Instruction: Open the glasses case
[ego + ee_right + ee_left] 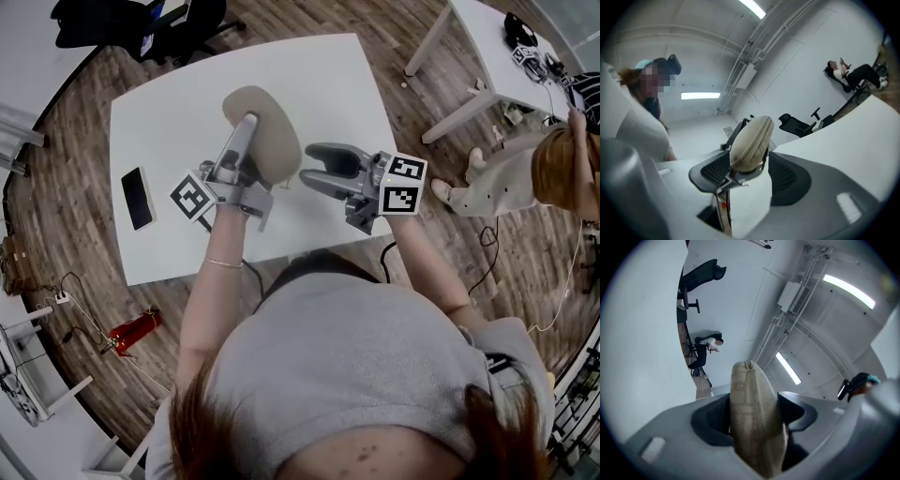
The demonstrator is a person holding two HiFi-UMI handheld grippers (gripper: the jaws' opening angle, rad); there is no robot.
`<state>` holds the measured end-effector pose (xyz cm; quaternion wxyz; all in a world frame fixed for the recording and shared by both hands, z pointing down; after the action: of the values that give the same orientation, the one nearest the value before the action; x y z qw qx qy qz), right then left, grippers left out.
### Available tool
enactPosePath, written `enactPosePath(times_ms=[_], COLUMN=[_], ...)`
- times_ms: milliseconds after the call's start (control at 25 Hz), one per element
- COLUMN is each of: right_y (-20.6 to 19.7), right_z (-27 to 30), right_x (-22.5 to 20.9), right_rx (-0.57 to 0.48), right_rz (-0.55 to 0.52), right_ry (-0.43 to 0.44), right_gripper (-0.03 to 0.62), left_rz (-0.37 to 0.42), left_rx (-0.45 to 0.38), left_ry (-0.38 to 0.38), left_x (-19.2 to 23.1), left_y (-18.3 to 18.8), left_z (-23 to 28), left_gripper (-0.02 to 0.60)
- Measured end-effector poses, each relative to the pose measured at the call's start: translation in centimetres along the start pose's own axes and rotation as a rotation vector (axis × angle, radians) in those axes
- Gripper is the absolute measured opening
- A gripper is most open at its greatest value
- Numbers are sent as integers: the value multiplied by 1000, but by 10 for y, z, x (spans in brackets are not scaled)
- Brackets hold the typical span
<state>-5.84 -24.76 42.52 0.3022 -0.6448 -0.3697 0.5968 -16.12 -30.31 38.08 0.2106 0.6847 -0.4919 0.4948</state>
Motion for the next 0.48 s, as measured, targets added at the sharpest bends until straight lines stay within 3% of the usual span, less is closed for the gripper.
enactPosePath(times_ms=[240,360,480], right_y=[3,-6,-10], right_z=[25,28,37], right_x=[0,-4,-8], right_rx=[-58,-62,-37], right_rz=[179,319,347], right_ry=[19,-5,-27], right_gripper=[259,261,260], left_rz=[-2,64,165], left_rx=[-19,23,74], left_ry=[16,63,120], left_x=[4,11,19], left_y=[-4,-10,-11], left_z=[-8,-15,-20], left_gripper=[296,298,312])
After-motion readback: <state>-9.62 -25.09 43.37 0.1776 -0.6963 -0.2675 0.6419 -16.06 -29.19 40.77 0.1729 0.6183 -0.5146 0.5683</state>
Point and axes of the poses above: the fingertips, and each gripper's own axes: z forward along the fingers, x to its left, y out of its top, the point moved 1 cm from there along -z, backward along the fingers, and after that the axes turned 3 degrees about -z, right-handed, at the moved point
